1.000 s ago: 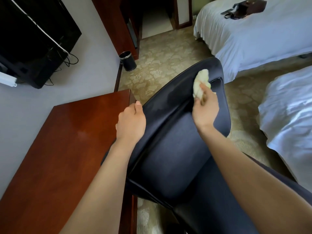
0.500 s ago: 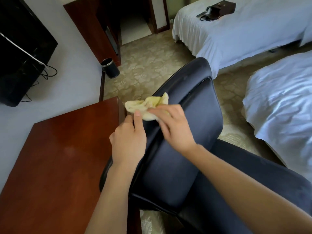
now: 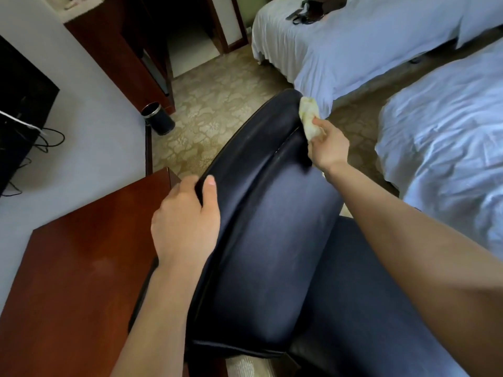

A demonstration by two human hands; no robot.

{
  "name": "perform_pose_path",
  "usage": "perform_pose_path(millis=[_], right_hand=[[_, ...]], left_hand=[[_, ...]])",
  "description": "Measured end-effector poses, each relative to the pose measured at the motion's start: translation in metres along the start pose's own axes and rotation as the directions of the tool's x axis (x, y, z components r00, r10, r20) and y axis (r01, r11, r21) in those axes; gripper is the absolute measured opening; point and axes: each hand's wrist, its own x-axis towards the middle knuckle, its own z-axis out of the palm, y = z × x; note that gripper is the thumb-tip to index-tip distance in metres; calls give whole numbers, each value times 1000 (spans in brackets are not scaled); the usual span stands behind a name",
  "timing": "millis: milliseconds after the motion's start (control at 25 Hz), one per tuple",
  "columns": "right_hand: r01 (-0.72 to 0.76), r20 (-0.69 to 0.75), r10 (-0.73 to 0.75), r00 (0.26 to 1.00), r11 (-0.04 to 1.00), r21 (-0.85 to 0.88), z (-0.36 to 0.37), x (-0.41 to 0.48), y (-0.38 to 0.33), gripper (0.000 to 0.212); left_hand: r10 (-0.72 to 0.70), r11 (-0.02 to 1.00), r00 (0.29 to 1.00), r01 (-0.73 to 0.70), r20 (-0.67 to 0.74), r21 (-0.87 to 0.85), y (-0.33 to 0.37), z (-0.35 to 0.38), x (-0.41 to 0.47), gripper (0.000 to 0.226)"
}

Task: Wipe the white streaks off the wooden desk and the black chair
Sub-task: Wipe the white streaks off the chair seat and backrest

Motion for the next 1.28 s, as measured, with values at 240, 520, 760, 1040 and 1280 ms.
perform_pose_path(millis=[240, 520, 760, 1040, 1280], right_hand=[[285, 34, -284, 958, 940, -188, 10, -40, -4, 43], [604, 127, -593, 795, 793, -80, 20, -105, 11, 45], [766, 95, -791, 605, 610, 202, 29, -141, 49, 31], [294, -155, -257, 954, 903, 314, 49, -91, 34, 30], [-235, -62, 325, 944, 789, 567, 38, -2, -14, 34]], left_hand=[[220, 965, 967, -235, 125, 115, 41, 22, 47, 55], [312, 921, 922, -353, 227, 167, 85, 48, 95, 53], [278, 948, 925, -308, 261, 82, 99, 65, 122, 47], [295, 954, 944, -300, 145, 12, 87, 71, 115, 48], [260, 963, 961, -265, 93, 41, 84, 72, 113, 51]])
